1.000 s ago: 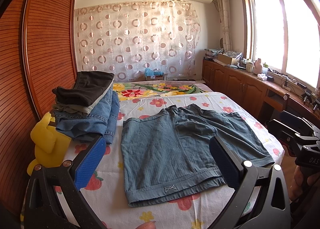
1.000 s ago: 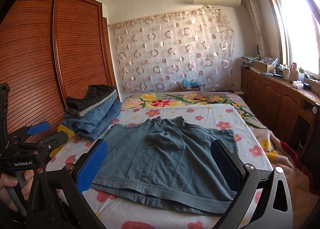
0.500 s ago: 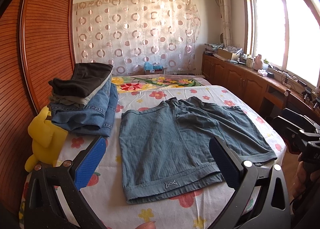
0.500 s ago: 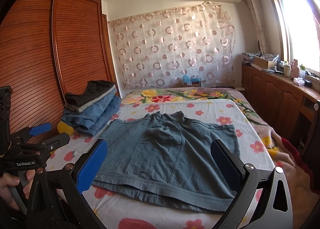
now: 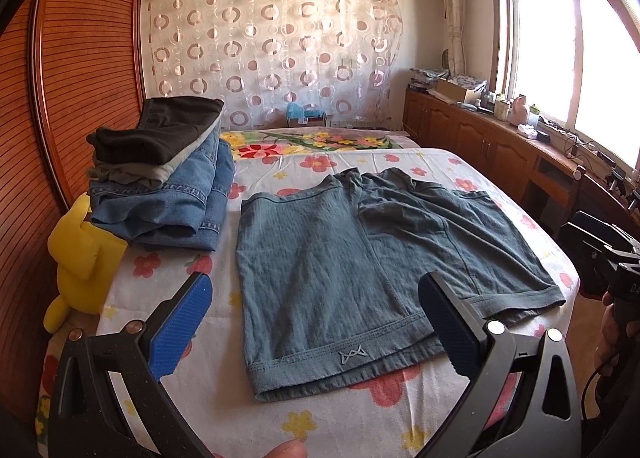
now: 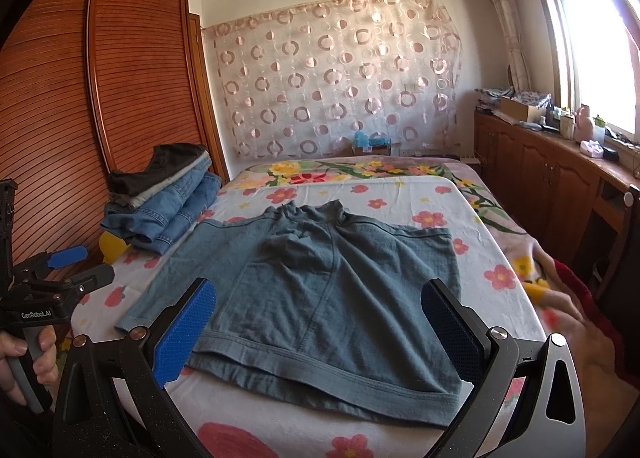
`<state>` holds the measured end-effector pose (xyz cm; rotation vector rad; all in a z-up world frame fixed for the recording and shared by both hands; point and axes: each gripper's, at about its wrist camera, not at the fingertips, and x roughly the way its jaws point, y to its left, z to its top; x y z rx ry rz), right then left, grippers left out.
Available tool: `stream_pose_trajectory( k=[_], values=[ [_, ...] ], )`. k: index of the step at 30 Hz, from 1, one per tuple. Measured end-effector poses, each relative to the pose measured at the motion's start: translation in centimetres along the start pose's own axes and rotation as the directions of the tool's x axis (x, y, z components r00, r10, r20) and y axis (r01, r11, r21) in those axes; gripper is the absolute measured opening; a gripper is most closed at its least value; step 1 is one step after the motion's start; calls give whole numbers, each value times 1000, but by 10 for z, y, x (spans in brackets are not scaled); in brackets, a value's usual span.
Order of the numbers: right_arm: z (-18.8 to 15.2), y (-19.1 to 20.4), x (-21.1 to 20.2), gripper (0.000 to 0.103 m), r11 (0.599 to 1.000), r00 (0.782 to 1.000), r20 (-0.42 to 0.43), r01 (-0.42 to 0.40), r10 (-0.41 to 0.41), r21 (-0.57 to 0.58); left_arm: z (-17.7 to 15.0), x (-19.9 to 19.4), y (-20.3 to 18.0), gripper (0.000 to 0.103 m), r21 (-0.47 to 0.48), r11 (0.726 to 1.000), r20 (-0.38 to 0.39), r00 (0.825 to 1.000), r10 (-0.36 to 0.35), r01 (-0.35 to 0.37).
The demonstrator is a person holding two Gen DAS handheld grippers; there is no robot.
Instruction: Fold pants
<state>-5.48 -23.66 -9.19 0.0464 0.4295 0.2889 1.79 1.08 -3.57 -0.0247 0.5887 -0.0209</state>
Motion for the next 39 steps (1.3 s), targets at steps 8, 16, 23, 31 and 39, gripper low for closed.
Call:
stream_pose_trajectory(
  k=[8, 16, 23, 31, 39],
  values=[
    [-4, -8, 5, 102, 1000, 998, -54, 31, -31, 0, -9, 13, 5, 103, -5, 1000, -44, 999, 2, -2],
    [-9, -11, 5, 102, 999, 991, -126, 54, -54, 0, -22, 27, 13, 103, -4, 1000, -91, 996, -7, 7],
    [-14, -13, 4, 102, 998, 979, -194, 67, -64, 7, -36, 38, 28, 103, -28, 1000, -128, 992, -16, 12],
    [-19, -1, -7, 102, 996, 967, -241, 84, -84, -10, -51, 46, 44, 95, -50, 998, -167, 985, -35, 27],
    [-27, 10, -31, 103, 993, 965, -237, 105, -114, -51, -64, 45, 56, 69, -66, 996, -193, 979, -69, 57]
  ],
)
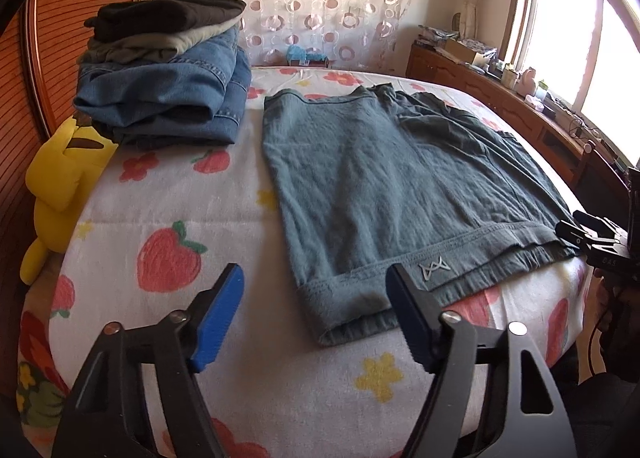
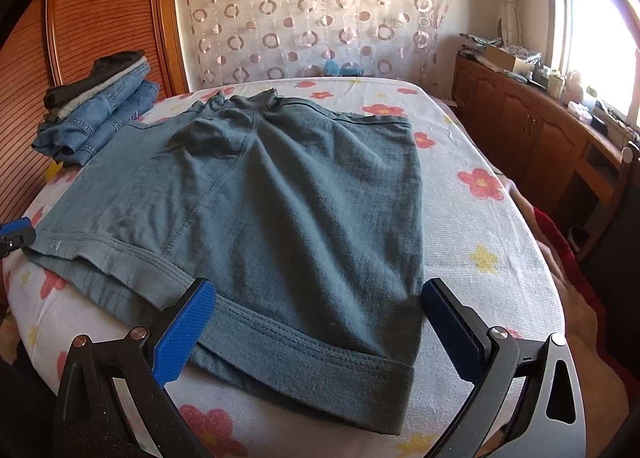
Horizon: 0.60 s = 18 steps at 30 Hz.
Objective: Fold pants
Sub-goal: 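Move the left gripper to the shorts' leg hem and close on it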
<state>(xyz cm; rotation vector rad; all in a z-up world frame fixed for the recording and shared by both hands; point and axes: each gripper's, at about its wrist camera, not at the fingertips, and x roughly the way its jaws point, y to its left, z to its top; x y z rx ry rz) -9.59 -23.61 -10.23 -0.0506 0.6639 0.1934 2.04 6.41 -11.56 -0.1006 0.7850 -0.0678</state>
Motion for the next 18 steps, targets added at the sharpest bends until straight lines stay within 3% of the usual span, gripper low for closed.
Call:
stream_pose_trajectory(
  k=[2, 6, 7, 14, 15, 18],
  values=[
    [-4, 0, -4, 103, 1000, 1000, 1, 1, -1, -4, -4, -1, 2, 61, -1, 1000, -8, 1000, -13, 13],
    [-8, 3, -9, 103, 1000, 1000, -1, -3, 3, -16, -9, -3, 6, 56, -18, 999, -9, 999, -31, 31],
    [-8, 3, -10, 103, 1000, 1000, -5, -6, 6, -19, -9, -3, 6, 49, -23, 999, -9, 999, -36, 36],
    [0, -7, 2, 103, 999, 1000, -20, -22, 21, -29, -10, -4, 4, 33, -21, 998, -12, 998, -60, 60],
    [2, -7, 3, 103, 999, 1000, -22, -23, 22, -29, -10, -4, 4, 27, -20, 998, -13, 998, -63, 63],
    [8, -10, 9, 103, 999, 999, -23, -25, 25, -32, -11, -4, 3, 26, -17, 998, -13, 998, -63, 63]
  ],
)
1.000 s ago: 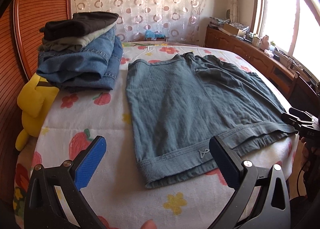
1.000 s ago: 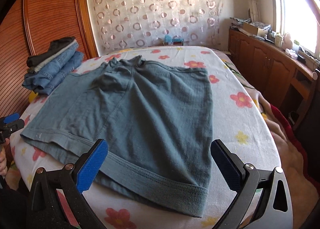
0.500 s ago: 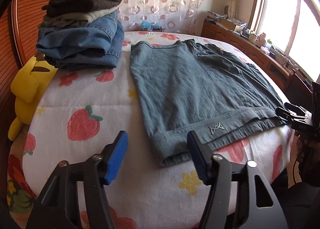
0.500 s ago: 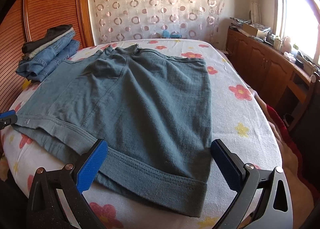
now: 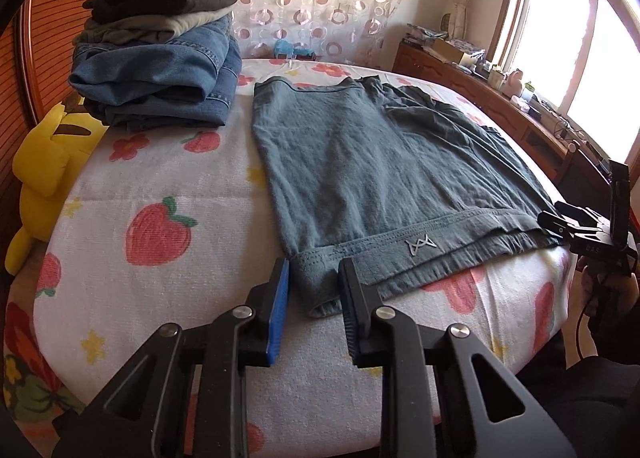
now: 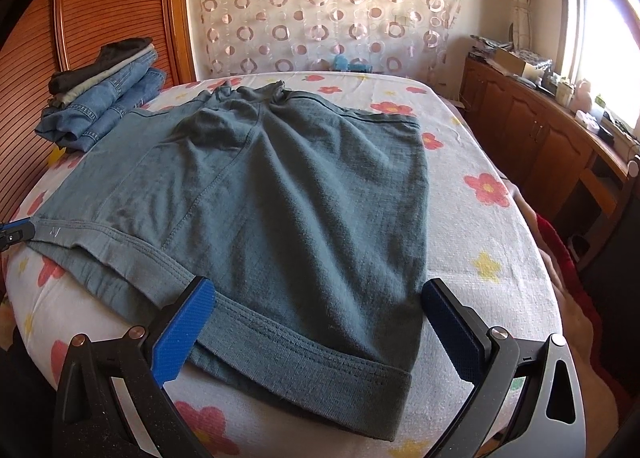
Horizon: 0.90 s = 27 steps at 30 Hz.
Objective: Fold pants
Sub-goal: 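Move the left gripper to the shorts' leg hem and close on it, then lift the hem with the left gripper, fold it over the shorts, release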
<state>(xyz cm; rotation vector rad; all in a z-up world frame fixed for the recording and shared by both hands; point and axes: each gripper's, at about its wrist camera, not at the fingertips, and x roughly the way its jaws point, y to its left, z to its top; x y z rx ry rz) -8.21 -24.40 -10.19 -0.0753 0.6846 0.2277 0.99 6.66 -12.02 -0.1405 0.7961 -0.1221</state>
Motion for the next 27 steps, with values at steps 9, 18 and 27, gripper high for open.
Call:
stream_pose_trajectory(
  k=[9, 18, 27],
  values=[
    [13, 2, 11, 103, 1000, 1000, -5, 0, 0, -8, 7, -5, -4, 11, 13, 1000, 27, 1000, -16, 15],
    [12, 2, 11, 103, 1000, 1000, -7, 4, -4, -7, 32, -17, -15, 9, 25, 996, 78, 993, -83, 82],
    [17, 3, 8, 103, 1000, 1000, 3, 13, -13, -9, 69, -22, -47, 9, 105, 986, 128, 981, -142, 129]
  ],
)
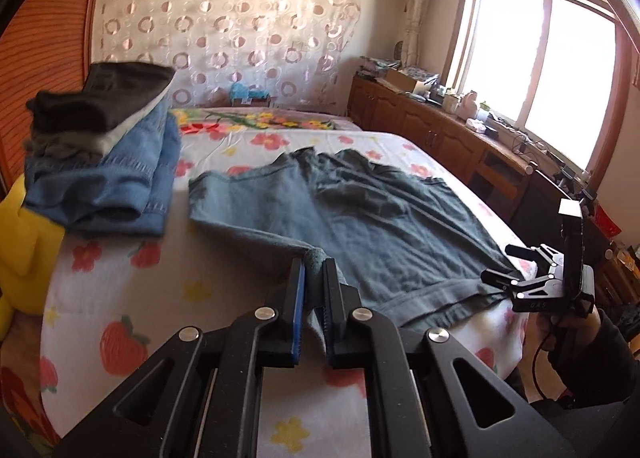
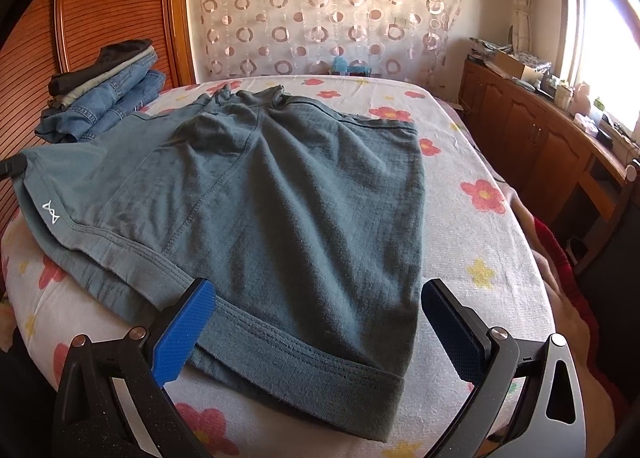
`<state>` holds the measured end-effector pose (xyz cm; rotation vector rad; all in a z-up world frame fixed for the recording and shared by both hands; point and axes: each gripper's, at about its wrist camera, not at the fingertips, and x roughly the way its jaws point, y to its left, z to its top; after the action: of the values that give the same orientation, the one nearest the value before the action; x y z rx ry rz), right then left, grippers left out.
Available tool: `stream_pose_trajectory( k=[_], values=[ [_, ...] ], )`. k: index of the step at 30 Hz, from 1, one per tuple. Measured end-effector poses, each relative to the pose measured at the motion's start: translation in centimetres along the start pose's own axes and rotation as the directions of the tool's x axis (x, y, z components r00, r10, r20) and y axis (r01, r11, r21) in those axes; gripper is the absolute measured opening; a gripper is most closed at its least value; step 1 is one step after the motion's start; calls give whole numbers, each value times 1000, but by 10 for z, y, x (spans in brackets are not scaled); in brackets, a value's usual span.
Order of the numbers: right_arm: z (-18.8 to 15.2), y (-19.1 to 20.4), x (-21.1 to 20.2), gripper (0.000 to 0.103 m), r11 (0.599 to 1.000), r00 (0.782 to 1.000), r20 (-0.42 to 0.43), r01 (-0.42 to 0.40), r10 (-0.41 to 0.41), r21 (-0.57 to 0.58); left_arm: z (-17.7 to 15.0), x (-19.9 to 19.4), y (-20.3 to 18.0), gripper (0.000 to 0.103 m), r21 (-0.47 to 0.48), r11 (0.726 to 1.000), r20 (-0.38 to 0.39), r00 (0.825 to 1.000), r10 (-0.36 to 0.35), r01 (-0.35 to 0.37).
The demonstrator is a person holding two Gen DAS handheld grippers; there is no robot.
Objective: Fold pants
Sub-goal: 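Lift the hem with the left gripper, fold it over the shorts, release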
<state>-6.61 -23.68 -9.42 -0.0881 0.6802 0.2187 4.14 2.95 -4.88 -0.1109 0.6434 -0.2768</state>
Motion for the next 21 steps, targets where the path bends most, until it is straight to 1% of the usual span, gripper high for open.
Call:
stream_pose_trajectory(
  k=[10, 16, 21],
  values=[
    [3, -8, -18, 102, 1000, 998, 54, -17, 16, 21, 38, 14, -33, 9, 76, 995, 26, 998, -64, 62],
    [1, -16, -21, 102, 999, 998, 63, -19, 16, 37, 56, 26, -56, 9, 111, 987, 22, 993, -115, 112],
    [0, -18, -24, 102, 999, 998, 67, -15, 12, 46, 70, 34, -83, 9, 157, 976, 19, 988, -156, 151]
  ],
)
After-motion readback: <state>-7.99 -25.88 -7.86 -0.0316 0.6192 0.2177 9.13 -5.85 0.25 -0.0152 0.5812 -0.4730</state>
